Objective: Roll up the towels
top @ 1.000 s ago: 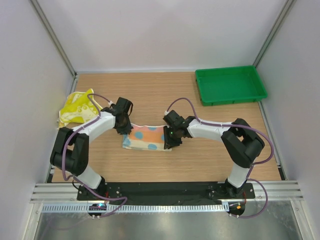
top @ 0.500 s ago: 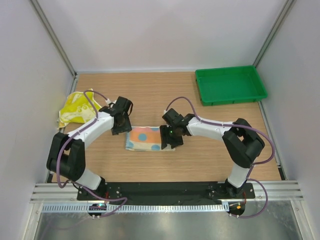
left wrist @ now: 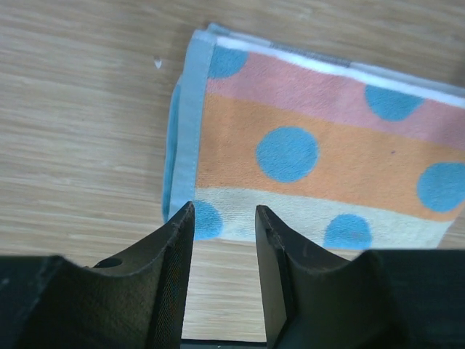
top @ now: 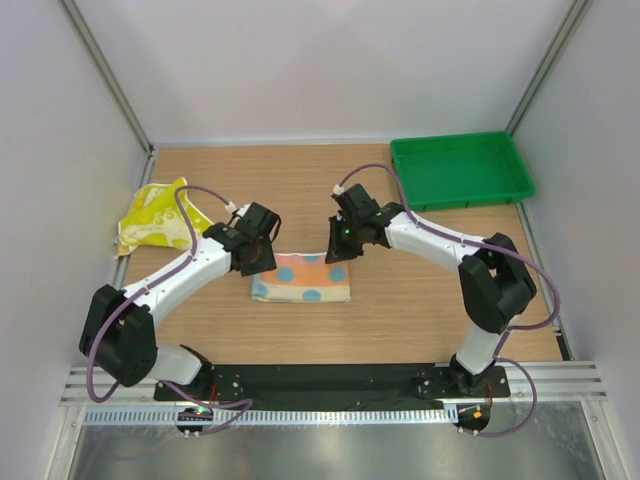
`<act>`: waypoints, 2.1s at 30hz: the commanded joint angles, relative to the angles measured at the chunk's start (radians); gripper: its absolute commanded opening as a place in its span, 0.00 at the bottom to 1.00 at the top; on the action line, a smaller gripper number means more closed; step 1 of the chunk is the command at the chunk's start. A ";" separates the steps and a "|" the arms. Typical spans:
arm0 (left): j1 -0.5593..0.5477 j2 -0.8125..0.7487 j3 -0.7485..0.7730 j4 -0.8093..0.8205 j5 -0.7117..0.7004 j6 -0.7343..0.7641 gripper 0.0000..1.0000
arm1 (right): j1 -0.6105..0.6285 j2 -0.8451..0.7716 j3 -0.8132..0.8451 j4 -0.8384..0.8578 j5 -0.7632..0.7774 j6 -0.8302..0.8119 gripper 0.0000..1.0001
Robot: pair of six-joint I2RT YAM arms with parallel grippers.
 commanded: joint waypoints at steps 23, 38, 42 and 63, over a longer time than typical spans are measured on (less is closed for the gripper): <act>0.003 0.196 -0.236 0.193 -0.039 -0.046 0.38 | -0.186 0.148 -0.195 0.137 0.026 -0.059 0.01; 0.003 0.196 -0.204 0.202 -0.008 -0.028 0.38 | -0.059 -0.102 -0.158 0.124 -0.170 -0.009 0.02; 0.003 0.193 -0.201 0.202 -0.013 -0.020 0.39 | 0.078 0.010 -0.107 0.157 -0.239 -0.022 0.01; 0.030 0.190 -0.196 0.182 -0.027 0.029 0.38 | -0.169 0.170 -0.437 0.463 -0.451 0.013 0.01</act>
